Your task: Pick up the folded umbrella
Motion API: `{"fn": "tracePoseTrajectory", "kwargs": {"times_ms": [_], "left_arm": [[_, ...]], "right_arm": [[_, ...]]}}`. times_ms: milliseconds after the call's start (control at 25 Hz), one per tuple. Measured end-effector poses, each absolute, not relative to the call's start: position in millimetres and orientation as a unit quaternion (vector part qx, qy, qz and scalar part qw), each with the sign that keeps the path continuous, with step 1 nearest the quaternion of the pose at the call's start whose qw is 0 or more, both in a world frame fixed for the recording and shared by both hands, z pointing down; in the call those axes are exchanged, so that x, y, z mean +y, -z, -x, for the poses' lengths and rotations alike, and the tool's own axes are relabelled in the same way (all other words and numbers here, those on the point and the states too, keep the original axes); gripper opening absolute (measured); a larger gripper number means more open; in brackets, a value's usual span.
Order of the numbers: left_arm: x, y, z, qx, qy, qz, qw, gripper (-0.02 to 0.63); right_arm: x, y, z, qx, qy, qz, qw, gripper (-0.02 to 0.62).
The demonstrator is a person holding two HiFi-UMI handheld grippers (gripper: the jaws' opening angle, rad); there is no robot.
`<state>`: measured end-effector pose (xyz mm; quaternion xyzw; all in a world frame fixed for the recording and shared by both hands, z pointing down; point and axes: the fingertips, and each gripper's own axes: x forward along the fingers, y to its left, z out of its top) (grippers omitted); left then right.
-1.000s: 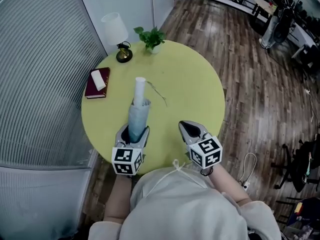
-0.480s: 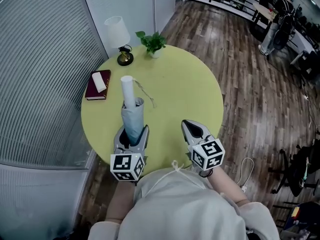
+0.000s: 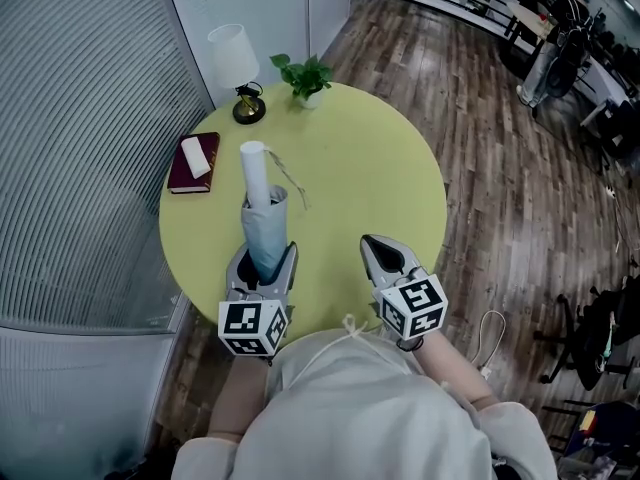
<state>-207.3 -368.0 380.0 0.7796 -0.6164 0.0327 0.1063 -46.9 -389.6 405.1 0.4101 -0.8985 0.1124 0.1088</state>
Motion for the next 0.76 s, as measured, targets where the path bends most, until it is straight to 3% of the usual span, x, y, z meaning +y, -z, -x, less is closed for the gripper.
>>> {"fn": "tracePoseTrajectory", "kwargs": {"times_ms": [760], "left_arm": [[-375.8, -387.5, 208.4, -0.616, -0.032, -0.779, 0.113, 0.272]], "right_arm": [[-398.7, -406.3, 54.5, -0.898, -0.106, -0.412, 0.111, -0.002]]}}
